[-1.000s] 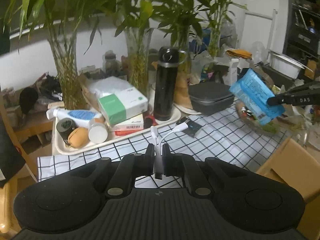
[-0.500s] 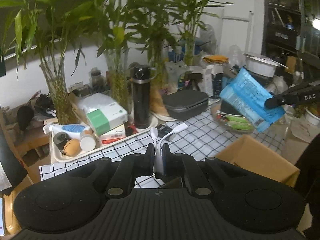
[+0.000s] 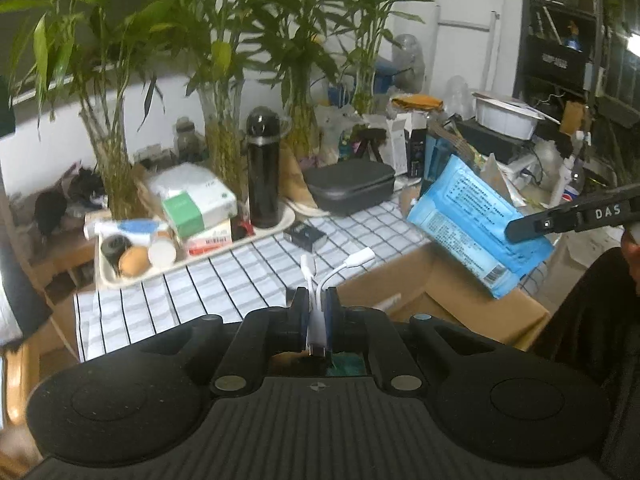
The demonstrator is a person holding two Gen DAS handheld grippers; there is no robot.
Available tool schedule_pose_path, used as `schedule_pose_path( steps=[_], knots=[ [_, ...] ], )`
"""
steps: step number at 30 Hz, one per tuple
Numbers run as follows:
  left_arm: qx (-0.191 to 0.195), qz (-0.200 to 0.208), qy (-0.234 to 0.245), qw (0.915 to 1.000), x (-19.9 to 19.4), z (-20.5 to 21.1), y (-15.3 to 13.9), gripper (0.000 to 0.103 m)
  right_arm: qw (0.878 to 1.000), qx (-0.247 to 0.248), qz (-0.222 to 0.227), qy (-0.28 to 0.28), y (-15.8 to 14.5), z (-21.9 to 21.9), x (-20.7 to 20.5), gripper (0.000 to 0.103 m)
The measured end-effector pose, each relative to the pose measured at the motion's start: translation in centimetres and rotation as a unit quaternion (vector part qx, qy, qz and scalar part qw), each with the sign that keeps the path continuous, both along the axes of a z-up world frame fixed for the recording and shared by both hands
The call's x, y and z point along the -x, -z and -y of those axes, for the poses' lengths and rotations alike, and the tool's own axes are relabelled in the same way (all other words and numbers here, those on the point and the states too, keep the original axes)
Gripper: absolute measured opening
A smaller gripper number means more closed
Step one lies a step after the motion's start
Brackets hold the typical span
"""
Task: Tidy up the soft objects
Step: 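Lower the cable and wipes pack into the box and open both grippers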
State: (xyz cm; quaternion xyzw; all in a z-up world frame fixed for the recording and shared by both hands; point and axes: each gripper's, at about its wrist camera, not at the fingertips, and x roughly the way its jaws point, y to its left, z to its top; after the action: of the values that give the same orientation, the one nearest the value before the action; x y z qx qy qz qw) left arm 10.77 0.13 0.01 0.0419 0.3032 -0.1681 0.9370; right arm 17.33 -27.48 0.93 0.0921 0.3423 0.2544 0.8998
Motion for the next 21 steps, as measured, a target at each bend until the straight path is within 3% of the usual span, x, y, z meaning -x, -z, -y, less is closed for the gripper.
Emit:
schedule_pose_path(
  steps=[9, 10, 11, 12, 13, 14, 16, 17, 21],
  knots=[
    [0.031, -0.081, -0.073, 0.9936, 0.5, 0.9, 1.6, 0.01, 0.997, -0.038, -0.055, 0.034, 1.9, 0.2, 1.0, 0.012],
    [0.035, -0.094, -0.076, 0.9921, 0.3, 0.9, 2.0, 0.015, 0.995, -0.048, -0.071, 0.043, 2.2, 0.3, 0.9, 0.012],
    [0.042, -0.104, -0.077, 0.9907, 0.2, 0.8, 2.2, 0.03, 0.993, -0.055, -0.088, 0.051, 2.6, 0.4, 0.8, 0.016],
    [0.051, -0.108, -0.079, 0.9897, 0.2, 0.6, 2.4, 0.039, 0.992, -0.054, -0.1, 0.052, 2.9, 0.3, 0.6, 0.016],
    [0.057, -0.105, -0.082, 0.9895, 0.5, 0.4, 2.4, 0.053, 0.992, -0.046, -0.103, 0.051, 3.0, 0.1, 0.5, 0.03],
    [0.059, -0.096, -0.086, 0.9899, 0.9, 0.3, 2.3, 0.059, 0.994, -0.029, -0.092, 0.05, 3.0, -0.1, 0.8, 0.056],
    [0.05, -0.078, -0.087, 0.9919, 1.8, 0.4, 1.9, 0.063, 0.997, 0.012, -0.056, 0.046, 2.5, -0.7, 1.8, 0.087],
    [0.042, -0.071, -0.086, 0.9928, 2.1, 0.4, 1.8, 0.063, 0.998, 0.025, -0.039, 0.038, 2.3, -0.9, 2.3, 0.095],
    [0.041, -0.071, -0.091, 0.9924, 2.9, -0.1, 1.6, 0.063, 0.999, 0.042, -0.029, 0.016, 2.2, -0.7, 3.2, 0.101]
  ],
)
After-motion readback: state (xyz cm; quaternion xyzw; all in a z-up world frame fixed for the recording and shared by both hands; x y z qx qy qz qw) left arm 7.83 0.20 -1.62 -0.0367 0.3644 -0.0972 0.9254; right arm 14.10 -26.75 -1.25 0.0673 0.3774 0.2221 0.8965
